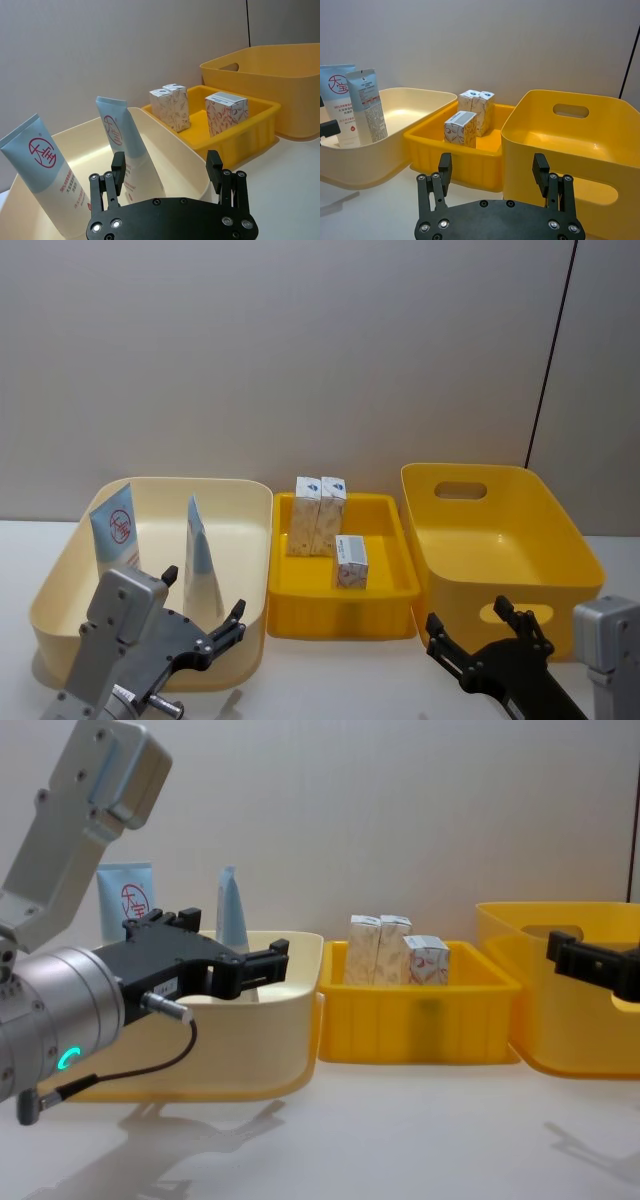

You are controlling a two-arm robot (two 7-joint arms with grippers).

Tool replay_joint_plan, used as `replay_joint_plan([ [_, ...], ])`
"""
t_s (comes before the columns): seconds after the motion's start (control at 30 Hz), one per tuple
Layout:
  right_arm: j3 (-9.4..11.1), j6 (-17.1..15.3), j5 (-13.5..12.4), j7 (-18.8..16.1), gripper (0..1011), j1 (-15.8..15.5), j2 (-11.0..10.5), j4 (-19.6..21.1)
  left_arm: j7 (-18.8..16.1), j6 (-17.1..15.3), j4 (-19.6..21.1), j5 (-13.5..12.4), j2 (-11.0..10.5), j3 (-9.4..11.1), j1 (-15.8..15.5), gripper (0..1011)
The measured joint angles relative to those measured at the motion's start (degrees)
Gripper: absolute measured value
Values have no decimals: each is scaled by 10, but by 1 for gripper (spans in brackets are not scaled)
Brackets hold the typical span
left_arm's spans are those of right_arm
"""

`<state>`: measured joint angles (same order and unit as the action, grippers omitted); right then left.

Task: Bimanual collaborative sorting of washing and personal care products

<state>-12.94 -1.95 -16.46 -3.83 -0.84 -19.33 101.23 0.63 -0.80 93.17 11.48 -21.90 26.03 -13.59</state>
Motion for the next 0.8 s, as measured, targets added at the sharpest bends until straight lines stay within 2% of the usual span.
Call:
replay_joint_plan([
  [0.8,0,0,0,0,1001,0,0,0,0,0,0,0,0,0,0,1003],
])
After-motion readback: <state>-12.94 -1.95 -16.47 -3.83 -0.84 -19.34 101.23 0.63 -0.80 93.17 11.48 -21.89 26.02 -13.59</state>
